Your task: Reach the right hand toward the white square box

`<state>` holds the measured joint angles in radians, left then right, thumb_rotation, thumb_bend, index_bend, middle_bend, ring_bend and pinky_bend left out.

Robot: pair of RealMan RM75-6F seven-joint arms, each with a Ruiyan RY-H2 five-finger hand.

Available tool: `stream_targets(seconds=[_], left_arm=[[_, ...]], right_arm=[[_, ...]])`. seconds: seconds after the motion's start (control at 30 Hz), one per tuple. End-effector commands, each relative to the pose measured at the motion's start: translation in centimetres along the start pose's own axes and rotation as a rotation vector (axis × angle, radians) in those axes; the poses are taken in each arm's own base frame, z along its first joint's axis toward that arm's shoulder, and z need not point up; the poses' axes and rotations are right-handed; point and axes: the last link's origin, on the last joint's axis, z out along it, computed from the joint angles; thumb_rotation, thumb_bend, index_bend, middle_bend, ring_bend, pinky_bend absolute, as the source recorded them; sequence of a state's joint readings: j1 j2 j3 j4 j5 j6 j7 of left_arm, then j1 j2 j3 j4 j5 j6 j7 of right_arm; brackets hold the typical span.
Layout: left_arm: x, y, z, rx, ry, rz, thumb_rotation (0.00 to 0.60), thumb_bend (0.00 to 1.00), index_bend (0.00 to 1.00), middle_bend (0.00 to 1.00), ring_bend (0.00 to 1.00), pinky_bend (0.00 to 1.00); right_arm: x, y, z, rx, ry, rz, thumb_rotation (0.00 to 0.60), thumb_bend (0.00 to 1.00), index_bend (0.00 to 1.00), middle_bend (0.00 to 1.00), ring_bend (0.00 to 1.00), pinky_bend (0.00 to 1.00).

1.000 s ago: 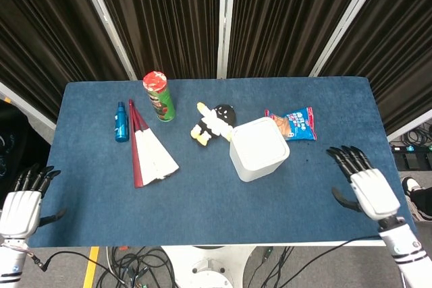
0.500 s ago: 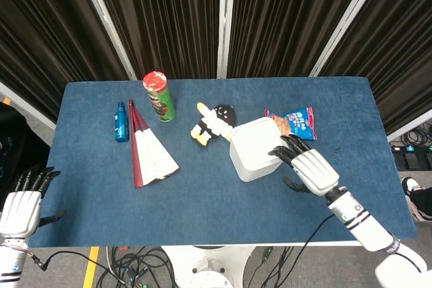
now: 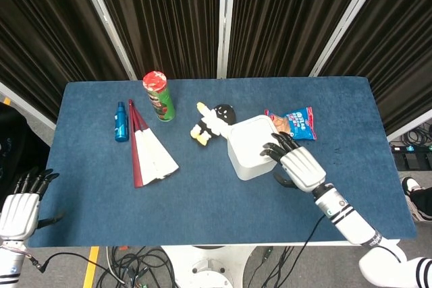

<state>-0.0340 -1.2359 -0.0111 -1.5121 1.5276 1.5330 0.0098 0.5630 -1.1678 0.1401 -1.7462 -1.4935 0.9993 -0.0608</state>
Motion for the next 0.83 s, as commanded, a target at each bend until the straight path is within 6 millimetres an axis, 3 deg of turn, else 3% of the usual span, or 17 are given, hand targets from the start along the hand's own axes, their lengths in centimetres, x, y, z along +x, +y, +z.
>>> stream_targets(seconds=[0.03, 0.2, 0.3, 0.57, 0.83], left_arm=[[0.0, 0.0, 0.0, -0.002, 0.004, -0.002, 0.600, 0.00, 0.19, 0.13, 0.02, 0.09], [0.0, 0.1, 0.1, -0.010, 0.008, -0.005, 0.600, 0.00, 0.19, 0.13, 0.02, 0.09], [0.0, 0.1, 0.2, -0.013, 0.010, -0.005, 0.600, 0.00, 0.19, 0.13, 0.02, 0.09], [0.3, 0.4, 0.2, -0.022, 0.021, -0.008, 0.600, 0.00, 0.19, 0.13, 0.02, 0.09], [0.4, 0.7, 0.2, -0.027, 0.035, -0.005, 0.600, 0.00, 0.19, 0.13, 0.02, 0.09]], right_arm=[[2.5, 0.9, -1.1, -0.036, 0.168, 0.032, 0.600, 0.29, 0.20, 0.22, 0.00, 0.00], [4.2, 3.0, -3.6, -0.122, 0.272, 0.042, 0.600, 0.30, 0.06, 0.13, 0.00, 0.00], [4.1, 4.1, -5.7, -0.178, 0.278, 0.040, 0.600, 0.30, 0.02, 0.10, 0.00, 0.00], [0.8, 5.9, -12.7, -0.335, 0.234, 0.060, 0.600, 0.30, 0.01, 0.07, 0.00, 0.00], [-1.5, 4.9, -18.6, -0.399, 0.277, 0.099, 0.600, 0.30, 0.01, 0.07, 0.00, 0.00]])
